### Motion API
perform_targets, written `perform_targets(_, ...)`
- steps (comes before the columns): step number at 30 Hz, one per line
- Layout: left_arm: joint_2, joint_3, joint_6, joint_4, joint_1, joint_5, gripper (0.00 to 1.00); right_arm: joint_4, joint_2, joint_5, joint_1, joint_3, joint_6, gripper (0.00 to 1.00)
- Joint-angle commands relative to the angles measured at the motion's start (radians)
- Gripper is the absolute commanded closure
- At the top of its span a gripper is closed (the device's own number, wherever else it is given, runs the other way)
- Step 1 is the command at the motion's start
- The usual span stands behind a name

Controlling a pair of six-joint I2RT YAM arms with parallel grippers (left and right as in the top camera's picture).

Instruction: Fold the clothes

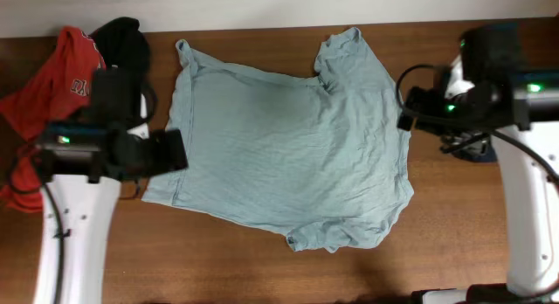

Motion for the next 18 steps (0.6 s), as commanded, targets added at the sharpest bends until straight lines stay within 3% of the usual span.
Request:
perform_targets(1,0.042,-0.219,0.065,0.106,0.002,-0.023,0.04,0.055,-0.011,-0.099,0.005,-0.117,-0.056,0.01)
perform_targets(5,0.099,-0.347,0.072,0.222,0.002,-0.091,0.05,0.098,-0.011,-0.120,0.005,-0.206,-0.069,0.01)
perform_targets(10,0.208,-0.383,0.076,0.299,0.002,-0.143,0.06,0.134,-0.011,-0.120,0.005,-0.257,-0.069,0.01)
perform_targets(18,0.392,-0.384,0.066,0.357,0.002,-0.161,0.23,0.159,-0.011,-0.120,0.005,-0.257,-0.090,0.01)
